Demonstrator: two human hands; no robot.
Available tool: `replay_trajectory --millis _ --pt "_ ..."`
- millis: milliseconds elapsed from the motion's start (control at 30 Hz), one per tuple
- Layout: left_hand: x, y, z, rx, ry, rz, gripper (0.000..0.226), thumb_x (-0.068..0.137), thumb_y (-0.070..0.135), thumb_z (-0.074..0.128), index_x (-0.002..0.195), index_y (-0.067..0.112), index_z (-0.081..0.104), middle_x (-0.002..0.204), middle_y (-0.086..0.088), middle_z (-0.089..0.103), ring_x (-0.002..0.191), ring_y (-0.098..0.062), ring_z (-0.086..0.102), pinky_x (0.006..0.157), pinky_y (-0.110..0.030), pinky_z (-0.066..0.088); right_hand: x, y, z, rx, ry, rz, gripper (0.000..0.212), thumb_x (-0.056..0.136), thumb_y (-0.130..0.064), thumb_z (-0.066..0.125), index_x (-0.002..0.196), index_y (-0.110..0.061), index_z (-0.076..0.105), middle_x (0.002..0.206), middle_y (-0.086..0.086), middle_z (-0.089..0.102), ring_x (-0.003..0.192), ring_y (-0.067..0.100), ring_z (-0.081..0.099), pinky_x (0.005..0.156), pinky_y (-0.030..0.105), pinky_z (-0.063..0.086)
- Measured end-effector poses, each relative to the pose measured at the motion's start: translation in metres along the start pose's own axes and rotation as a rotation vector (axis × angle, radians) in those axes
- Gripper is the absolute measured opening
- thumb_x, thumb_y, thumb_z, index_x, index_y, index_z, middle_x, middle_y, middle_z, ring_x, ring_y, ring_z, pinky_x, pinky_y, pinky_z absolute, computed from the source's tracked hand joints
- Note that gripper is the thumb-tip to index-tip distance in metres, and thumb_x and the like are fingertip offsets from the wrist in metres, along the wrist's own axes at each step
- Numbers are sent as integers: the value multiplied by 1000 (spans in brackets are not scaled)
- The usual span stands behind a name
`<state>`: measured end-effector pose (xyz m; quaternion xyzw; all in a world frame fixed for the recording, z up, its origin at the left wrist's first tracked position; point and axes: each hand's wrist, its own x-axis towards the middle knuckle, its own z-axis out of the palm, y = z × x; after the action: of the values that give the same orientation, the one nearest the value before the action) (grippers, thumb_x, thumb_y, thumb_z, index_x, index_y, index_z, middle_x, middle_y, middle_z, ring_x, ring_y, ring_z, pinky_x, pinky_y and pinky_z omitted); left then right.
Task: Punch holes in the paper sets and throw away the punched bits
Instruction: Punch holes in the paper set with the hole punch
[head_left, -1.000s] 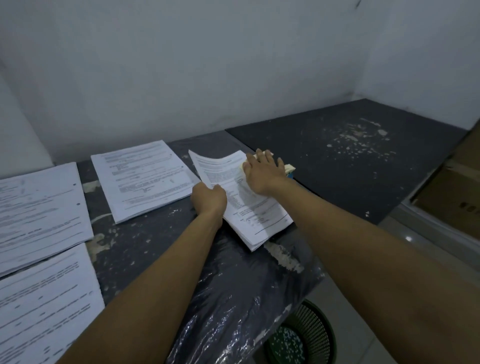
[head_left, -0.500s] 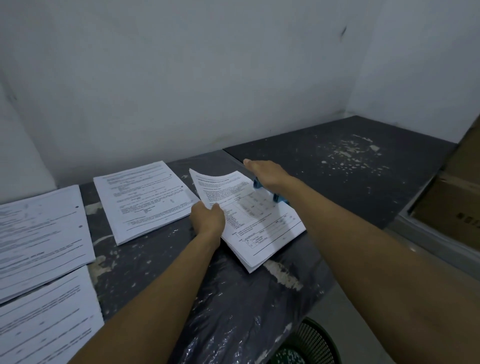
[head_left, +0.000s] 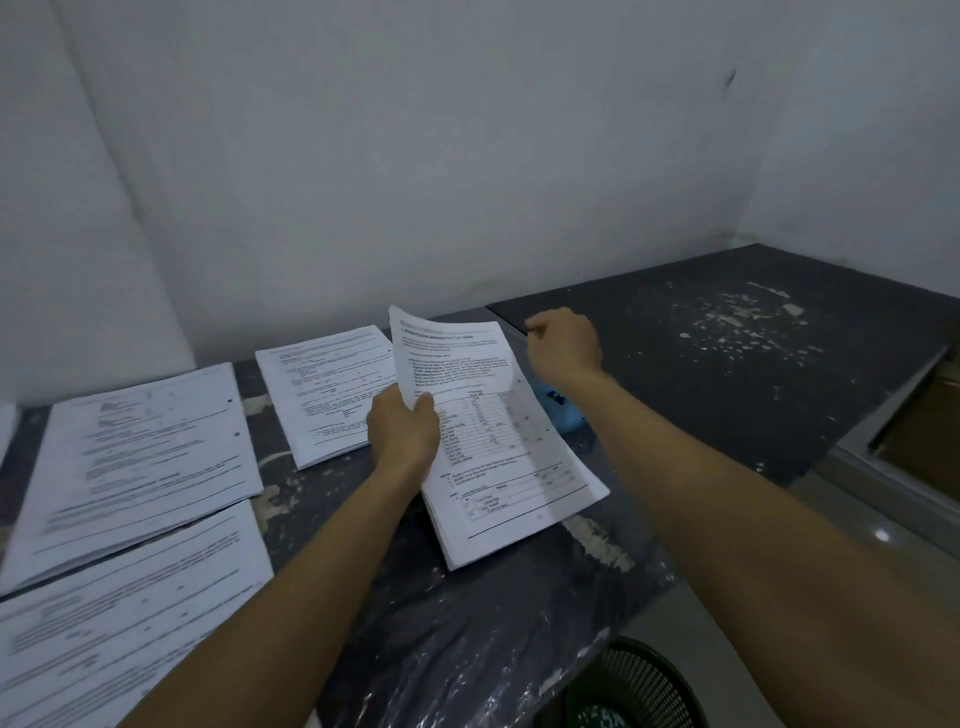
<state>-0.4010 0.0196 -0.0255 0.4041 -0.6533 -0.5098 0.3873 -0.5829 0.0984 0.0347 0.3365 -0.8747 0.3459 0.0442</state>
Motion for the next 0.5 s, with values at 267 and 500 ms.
replay_trajectory --millis 267,500 --pt "-19 23 -102 -18 91 127 25 102 21 55 123 16 68 110 4 71 93 -15 69 75 -28 55 -67 -52 30 409 13 -113 42 97 -35 55 134 -15 52 127 -2 60 118 20 56 90 31 43" --pt "-45 41 -182 3 174 190 22 101 25 58 118 15 69 103 6 72 91 -11 70 72 -25 54 -118 -96 41 689 -263 23 32 93 -41 64 114 -17 66 113 -3 70 91 13 66 69 30 49"
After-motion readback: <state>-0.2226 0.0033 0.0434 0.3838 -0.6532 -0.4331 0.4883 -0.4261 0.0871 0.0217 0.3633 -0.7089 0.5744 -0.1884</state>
